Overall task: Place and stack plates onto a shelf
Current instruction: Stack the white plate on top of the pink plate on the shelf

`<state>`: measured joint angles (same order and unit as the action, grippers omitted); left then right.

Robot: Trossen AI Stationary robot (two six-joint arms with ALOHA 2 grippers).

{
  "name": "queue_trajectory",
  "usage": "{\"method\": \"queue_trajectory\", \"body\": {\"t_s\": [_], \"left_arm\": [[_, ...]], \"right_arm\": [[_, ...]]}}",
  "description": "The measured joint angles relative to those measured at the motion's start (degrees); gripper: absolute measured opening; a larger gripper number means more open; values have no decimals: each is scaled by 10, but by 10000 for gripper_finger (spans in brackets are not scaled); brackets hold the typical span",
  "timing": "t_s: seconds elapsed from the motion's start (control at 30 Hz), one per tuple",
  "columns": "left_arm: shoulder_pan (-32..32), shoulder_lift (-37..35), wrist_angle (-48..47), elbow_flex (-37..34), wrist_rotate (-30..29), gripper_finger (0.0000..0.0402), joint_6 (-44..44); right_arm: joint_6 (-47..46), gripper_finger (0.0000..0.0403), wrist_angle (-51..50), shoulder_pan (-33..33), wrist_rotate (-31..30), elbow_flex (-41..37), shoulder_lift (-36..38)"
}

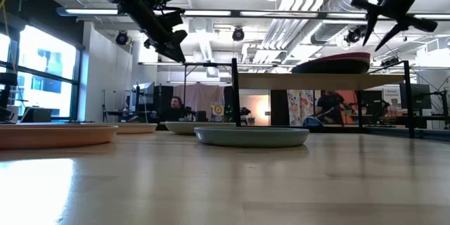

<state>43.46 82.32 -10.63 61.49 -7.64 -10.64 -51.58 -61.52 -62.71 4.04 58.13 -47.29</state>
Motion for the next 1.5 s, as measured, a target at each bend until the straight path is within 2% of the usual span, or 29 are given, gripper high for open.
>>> {"method": "queue_trajectory", "body": {"t_s": [0.17, 0.37, 0.67, 0.93, 1.07, 1.37, 1.5], "left_arm": [[0, 0, 0, 0, 0, 115, 0], [0, 0, 0, 0, 0, 115, 0], [0, 0, 0, 0, 0, 115, 0], [0, 0, 0, 0, 0, 115, 0], [0, 0, 14, 0, 0, 115, 1], [-14, 0, 20, 0, -2, 115, 153], [-17, 0, 17, 0, -2, 115, 163]], "right_arm": [[50, 119, 30, 13, 77, 0, 4], [56, 119, 70, 66, 127, 0, -1], [57, 119, 110, 176, 129, 0, -12], [117, 119, 219, 246, 130, 0, -24], [121, 119, 231, 277, 130, 0, -29], [51, 119, 229, 325, 125, 0, -44], [39, 119, 228, 342, 112, 0, -58]]}}
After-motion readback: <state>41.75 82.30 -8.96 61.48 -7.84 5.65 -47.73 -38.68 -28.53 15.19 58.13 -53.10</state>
